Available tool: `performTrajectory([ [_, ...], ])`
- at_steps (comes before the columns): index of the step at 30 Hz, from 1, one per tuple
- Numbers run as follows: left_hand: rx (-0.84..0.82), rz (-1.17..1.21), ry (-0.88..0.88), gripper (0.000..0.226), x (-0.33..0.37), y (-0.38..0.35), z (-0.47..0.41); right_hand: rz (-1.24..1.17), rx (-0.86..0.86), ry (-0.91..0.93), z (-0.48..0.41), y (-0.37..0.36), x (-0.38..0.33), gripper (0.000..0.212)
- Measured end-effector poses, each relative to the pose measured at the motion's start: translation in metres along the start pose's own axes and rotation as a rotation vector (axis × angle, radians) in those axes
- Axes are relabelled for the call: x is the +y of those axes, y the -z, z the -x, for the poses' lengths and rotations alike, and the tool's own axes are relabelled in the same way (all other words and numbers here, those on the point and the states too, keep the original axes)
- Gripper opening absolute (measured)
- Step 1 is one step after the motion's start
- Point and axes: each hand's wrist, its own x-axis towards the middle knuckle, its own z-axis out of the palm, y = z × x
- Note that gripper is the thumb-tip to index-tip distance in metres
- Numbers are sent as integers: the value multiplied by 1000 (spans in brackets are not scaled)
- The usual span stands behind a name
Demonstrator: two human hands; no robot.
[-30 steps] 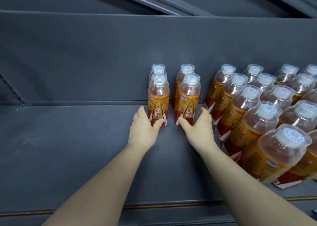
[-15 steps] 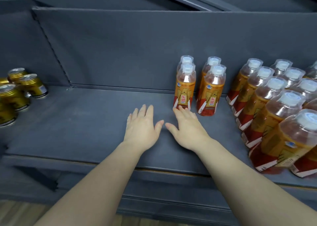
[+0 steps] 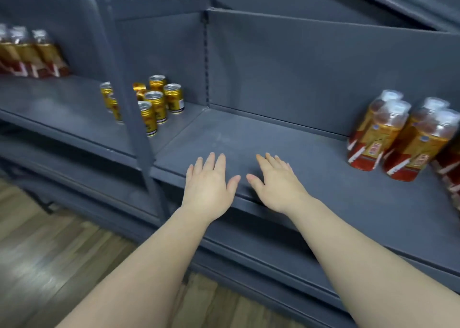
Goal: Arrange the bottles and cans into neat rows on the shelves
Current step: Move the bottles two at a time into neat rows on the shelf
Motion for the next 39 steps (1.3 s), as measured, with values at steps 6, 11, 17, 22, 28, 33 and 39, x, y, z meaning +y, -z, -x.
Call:
performTrajectory([
  [6,52,-20,124,68,-91,23,41,10,-20,188,-1,-33,-97,62],
  [11,102,-55,264,66,-162,41,75,35,-80,371,-2,-57,-177,61],
  [17,143,-61,438,66,-228,67,111,56,-138,529,-10,-82,-253,62],
  [22,157,-51,588,67,-273,81,136,92,-184,635,-26,-105,-310,63],
  [28,169,-78,750,67,-321,94,141,109,-251,772,-62,-132,-365,62],
  [33,179,-78,864,67,-356,108,125,82,-310,835,-102,-148,-406,63],
  [39,181,-83,940,65,-390,117,101,104,-313,931,-139,-155,-451,57],
])
